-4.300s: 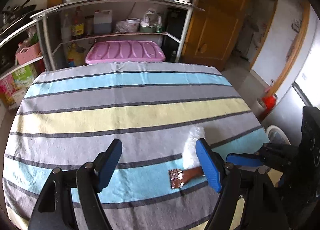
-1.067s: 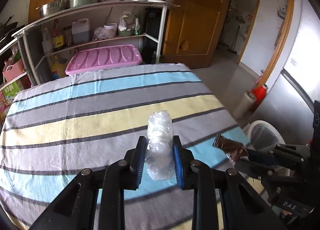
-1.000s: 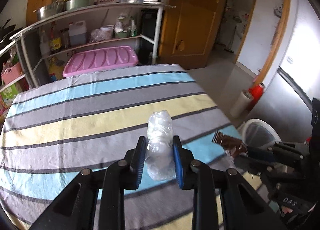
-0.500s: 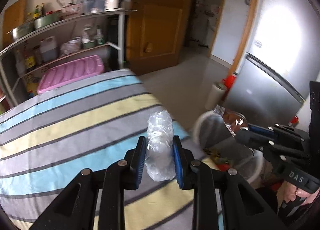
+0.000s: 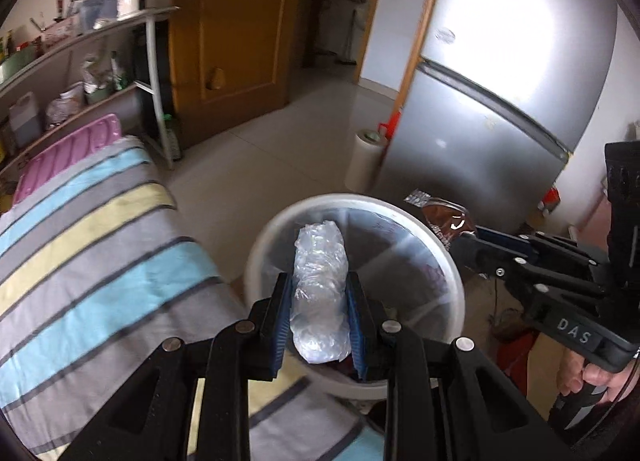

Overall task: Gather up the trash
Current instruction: 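Lift and carry the clear bag and brown wrapper in both tools over the bin, then open both tools to drop the clear bag and brown wrapper into the bin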

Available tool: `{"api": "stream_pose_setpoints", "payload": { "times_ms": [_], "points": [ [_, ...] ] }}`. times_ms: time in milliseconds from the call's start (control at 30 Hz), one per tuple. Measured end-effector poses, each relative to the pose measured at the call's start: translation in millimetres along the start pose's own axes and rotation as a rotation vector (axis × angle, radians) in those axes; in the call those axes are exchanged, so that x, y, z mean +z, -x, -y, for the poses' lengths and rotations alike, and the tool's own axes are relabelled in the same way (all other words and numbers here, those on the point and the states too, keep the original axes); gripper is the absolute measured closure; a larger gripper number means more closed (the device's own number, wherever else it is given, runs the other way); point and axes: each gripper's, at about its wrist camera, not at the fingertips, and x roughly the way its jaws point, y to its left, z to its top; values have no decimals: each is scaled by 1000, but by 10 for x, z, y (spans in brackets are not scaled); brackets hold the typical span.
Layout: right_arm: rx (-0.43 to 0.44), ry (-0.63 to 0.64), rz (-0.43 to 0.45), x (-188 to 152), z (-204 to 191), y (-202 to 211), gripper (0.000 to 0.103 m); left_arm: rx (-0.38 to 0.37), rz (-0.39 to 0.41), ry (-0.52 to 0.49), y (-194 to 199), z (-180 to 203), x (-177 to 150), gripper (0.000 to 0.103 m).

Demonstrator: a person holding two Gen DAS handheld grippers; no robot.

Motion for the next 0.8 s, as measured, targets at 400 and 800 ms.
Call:
{"api": "stream_pose_setpoints", "payload": {
  "times_ms": [400,800],
  "points": [
    [-68,-69,-129,-311,436,-334,85,-46,-142,-22,-481,355,-199,75],
    [-113,-38,-195,-386,473,-537,84,-14,-167,1,-586,351,-239,58]
  ]
}}
